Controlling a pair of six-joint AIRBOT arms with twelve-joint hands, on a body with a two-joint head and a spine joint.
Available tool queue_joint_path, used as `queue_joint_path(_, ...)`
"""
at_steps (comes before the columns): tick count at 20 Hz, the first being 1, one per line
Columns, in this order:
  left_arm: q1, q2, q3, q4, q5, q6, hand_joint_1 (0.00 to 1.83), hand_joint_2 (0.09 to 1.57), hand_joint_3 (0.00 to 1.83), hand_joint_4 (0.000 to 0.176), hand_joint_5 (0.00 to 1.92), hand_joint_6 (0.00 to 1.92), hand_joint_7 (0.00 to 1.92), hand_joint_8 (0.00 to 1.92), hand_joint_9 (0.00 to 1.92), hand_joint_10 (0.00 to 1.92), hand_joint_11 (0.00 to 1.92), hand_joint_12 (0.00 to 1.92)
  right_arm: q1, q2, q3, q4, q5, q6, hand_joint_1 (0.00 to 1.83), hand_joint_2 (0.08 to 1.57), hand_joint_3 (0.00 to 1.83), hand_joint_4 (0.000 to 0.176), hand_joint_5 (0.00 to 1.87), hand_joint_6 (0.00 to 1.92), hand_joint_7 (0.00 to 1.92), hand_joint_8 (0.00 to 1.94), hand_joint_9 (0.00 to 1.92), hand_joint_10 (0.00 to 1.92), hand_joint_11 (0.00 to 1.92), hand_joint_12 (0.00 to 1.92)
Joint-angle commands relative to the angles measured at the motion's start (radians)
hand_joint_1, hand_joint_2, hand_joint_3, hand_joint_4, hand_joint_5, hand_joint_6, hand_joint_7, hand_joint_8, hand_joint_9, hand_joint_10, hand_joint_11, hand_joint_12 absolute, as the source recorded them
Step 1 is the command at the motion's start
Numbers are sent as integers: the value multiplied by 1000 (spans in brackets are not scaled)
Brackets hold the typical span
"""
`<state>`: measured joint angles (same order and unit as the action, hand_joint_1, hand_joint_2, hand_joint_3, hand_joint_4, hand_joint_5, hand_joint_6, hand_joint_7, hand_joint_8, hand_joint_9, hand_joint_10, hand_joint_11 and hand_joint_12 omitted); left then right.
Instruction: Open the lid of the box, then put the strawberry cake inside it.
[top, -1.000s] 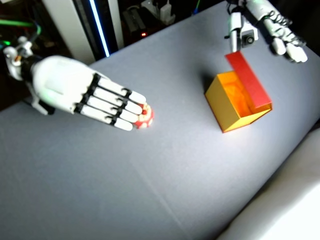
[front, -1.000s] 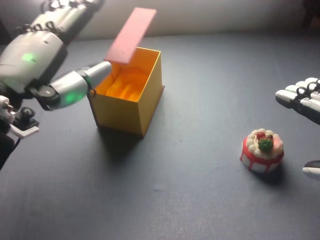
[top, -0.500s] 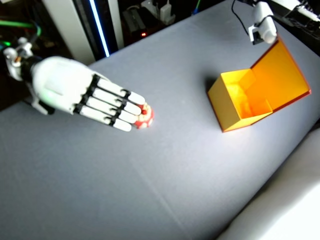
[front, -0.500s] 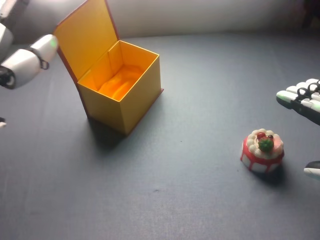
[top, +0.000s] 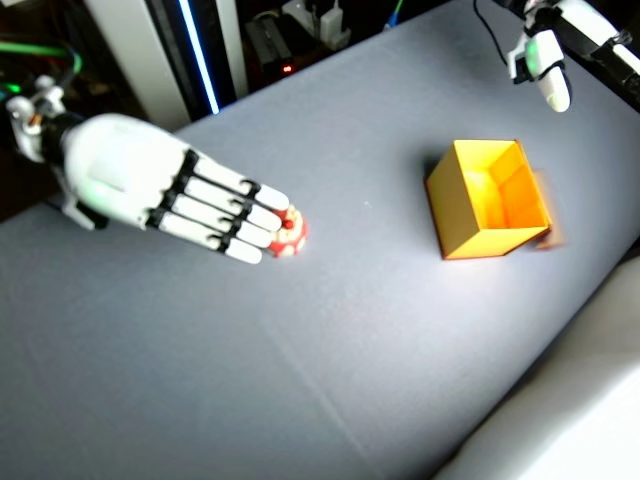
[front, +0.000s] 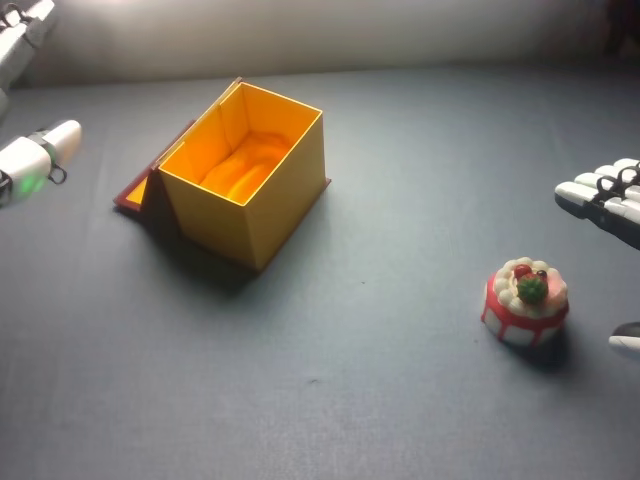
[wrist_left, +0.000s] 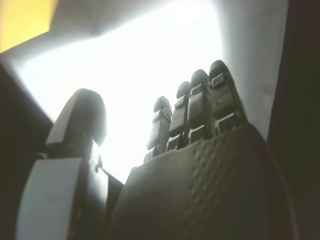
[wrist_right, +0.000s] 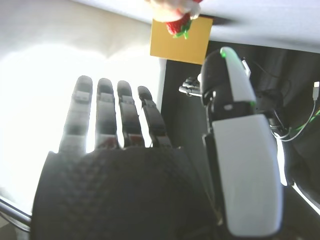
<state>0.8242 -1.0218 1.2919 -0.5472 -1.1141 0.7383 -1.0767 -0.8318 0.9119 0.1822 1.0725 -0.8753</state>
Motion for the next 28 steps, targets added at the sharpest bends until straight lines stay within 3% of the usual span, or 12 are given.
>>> queue_joint_path(1,-1,17,-10,57,-162,-3,747,1385,0,130,0,0,0,0,0,0,0,0,9,1,5,-12,125,14,753,1192,2,0,0,0,0,0,0,0,0,0)
queue_joint_path(4,11,49,-65,184,-176,14,767,1381,0,151,22,9,0,0,0,0,38,19,23,1,17,-36,110,36,718,1164,0,0,0,0,0,0,0,0,0,0)
queue_joint_path(8,54,103,-147,334,-176,24,776,1378,14,102,44,17,0,0,0,0,0,1,86,-25,48,-77,5,41,715,1156,0,0,0,0,0,0,2,1,0,0)
queue_joint_path(10,74,132,-177,394,-164,24,883,1369,0,75,79,5,0,0,0,0,0,385,118,-54,76,-93,-57,43,784,1128,0,0,0,0,0,0,29,12,7,3)
queue_joint_path(13,79,180,-217,486,-116,25,700,1399,0,50,25,3,0,0,0,0,0,411,174,-105,123,-114,-149,43,904,1047,23,0,0,0,32,6,110,80,0,874)
queue_joint_path(15,94,206,-243,525,-108,25,525,1389,0,45,39,4,0,0,0,0,0,328,203,-139,153,-119,-197,43,812,1093,9,0,0,0,7,0,86,84,0,918)
queue_joint_path(16,97,214,-253,544,-104,25,599,1371,0,2,165,26,6,1,2,0,0,403,211,-152,164,-119,-215,43,853,1091,0,0,17,5,48,8,95,96,0,815)
queue_joint_path(19,97,227,-279,610,-95,20,382,1388,6,4,245,25,77,7,67,18,0,648,236,-186,199,-119,-267,43,922,1128,7,0,67,17,131,20,142,133,0,1053)
queue_joint_path(20,97,227,-280,622,-92,9,460,1380,1,0,292,24,109,8,91,20,0,706,249,-197,212,-119,-284,43,1015,1163,0,0,213,40,372,97,235,448,0,1355)
queue_joint_path(21,99,227,-280,628,-92,-2,506,1383,1,0,306,21,128,10,107,23,0,720,262,-205,223,-119,-298,43,1159,1234,11,0,497,1143,757,1104,658,1065,502,1653)
queue_joint_path(23,103,227,-281,629,-97,-4,459,1404,7,3,298,9,124,2,85,8,0,695,278,-210,233,-119,-303,42,1203,1264,2,0,654,1213,793,1581,1067,1590,1055,1813)
queue_joint_path(28,121,233,-288,629,-111,-9,438,1401,6,0,292,2,92,2,65,2,0,712,331,-203,226,-165,-291,42,1194,1281,0,0,667,1214,737,1681,785,1799,805,1921)
